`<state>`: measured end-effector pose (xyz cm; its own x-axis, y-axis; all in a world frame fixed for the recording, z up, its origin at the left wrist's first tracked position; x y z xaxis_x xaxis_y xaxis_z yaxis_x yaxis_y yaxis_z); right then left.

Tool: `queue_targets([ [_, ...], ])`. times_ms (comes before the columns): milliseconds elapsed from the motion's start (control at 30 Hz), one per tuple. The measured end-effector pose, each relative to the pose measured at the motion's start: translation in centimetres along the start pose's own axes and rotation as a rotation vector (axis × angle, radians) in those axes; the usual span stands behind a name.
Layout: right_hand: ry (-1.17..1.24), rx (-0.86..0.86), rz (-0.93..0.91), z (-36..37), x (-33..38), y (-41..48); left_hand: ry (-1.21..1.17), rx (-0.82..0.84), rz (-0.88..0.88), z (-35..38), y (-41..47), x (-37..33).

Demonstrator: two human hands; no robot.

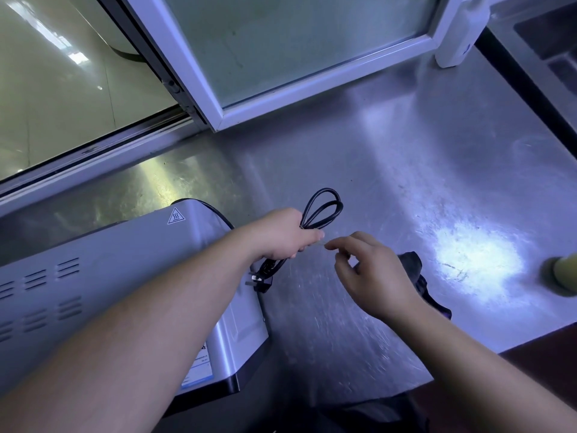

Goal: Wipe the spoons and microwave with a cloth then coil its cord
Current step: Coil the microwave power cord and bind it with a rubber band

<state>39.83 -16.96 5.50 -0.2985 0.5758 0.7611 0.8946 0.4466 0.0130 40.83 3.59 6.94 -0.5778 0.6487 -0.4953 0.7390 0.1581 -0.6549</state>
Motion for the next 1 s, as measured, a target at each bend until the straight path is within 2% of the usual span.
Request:
queue_targets([
  [67, -0.142, 0.013, -0.095, 0.6, -0.4, 0.0, -0.007, -0.005, -0.005, -0.1, 0.1, -0.2],
  [167, -0.264, 0.044, -0.116, 1.3, -0.3, 0.0, -0.009, -0.011, -0.010, -0.1, 0.0, -0.5],
  [367, -0.259, -0.024, -0.191, 1.2, -0.3, 0.0, 0.028, -0.022, -0.025, -0.2, -0.4, -0.7],
  [600, -0.208, -0.140, -0.191, 0.2, -0.3, 0.2, 0.075, -0.040, -0.046, -0.6, -0.9, -1.5],
  [800, -0.365, -0.058, -0.137, 0.6, -0.8, 0.3, 0.084, -0.031, -0.045, -0.8, -1.4, -1.9],
  [1000, -0.133, -0.001, -0.197, 0.9, -0.1, 0.3, 0.105, -0.065, -0.058, 0.0, -1.5, -2.0],
])
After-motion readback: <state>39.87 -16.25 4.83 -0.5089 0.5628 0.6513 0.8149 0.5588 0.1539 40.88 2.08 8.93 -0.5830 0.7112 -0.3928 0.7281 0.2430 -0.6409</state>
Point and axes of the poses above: each hand's wrist, its own y-axis towards the middle knuckle, its own z-axis out of the palm, x = y × z, the point moved 1 cm from there along y, towards the middle knuckle, and after that the axes turned 8 degrees about -x, right-handed, at the moved point
